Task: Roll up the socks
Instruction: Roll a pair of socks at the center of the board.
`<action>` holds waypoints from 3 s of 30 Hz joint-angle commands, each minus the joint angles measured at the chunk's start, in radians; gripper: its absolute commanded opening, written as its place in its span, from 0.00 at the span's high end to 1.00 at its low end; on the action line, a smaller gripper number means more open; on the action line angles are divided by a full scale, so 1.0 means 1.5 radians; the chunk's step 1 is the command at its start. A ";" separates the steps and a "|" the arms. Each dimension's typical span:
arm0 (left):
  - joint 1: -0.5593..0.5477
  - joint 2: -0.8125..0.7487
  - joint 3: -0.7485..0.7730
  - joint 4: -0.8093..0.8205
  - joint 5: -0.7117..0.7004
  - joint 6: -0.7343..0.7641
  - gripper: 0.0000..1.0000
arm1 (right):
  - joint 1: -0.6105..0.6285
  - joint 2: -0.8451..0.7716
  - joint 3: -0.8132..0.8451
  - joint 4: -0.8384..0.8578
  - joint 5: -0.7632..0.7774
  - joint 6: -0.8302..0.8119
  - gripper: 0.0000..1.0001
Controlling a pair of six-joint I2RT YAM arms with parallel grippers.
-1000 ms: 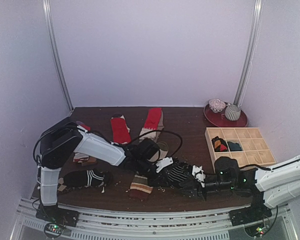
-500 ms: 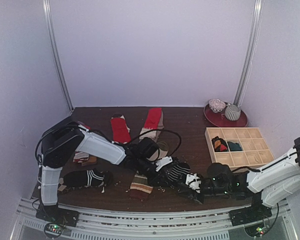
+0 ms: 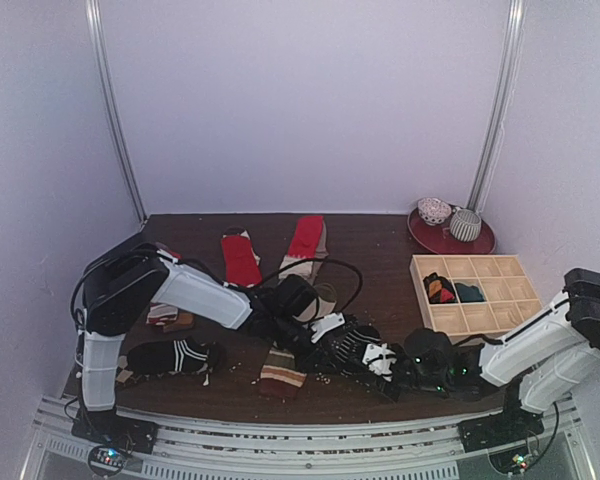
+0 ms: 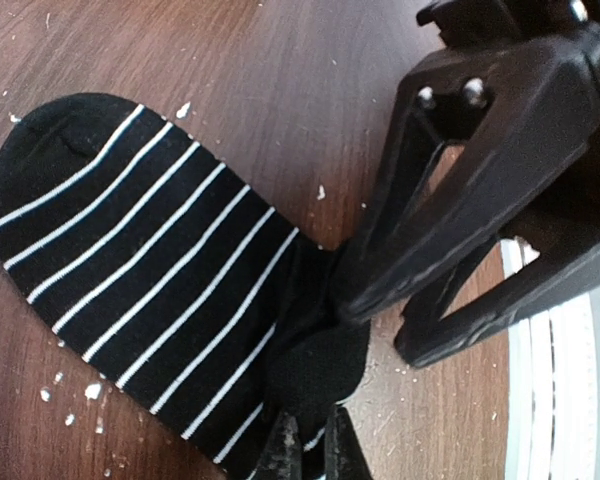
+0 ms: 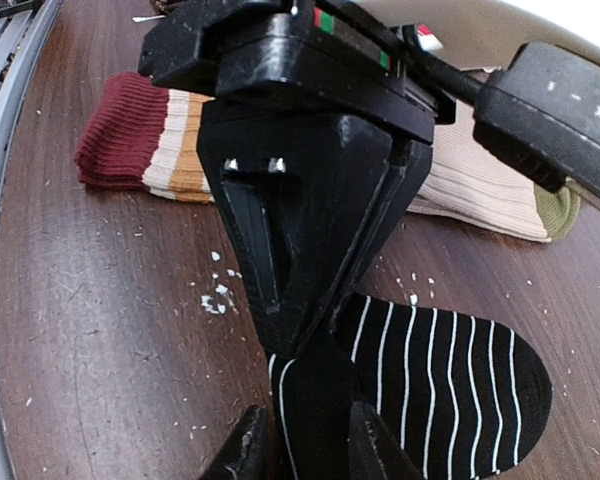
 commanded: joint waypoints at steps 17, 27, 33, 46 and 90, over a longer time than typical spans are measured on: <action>-0.004 0.065 -0.048 -0.182 -0.038 -0.006 1.00 | 0.013 -0.050 -0.008 0.036 -0.002 0.048 0.65; -0.003 0.072 -0.035 -0.188 -0.036 -0.004 1.00 | 0.013 0.059 0.007 0.076 -0.058 0.055 0.68; -0.003 0.072 -0.039 -0.191 -0.035 -0.002 1.00 | 0.013 0.106 0.017 0.083 0.033 0.076 0.70; -0.003 0.032 -0.025 -0.144 -0.039 0.013 1.00 | -0.041 0.164 0.043 -0.027 -0.033 0.278 0.93; -0.056 -0.048 -0.178 0.388 -0.190 0.352 0.57 | -0.296 0.237 0.099 -0.302 -0.478 0.463 0.97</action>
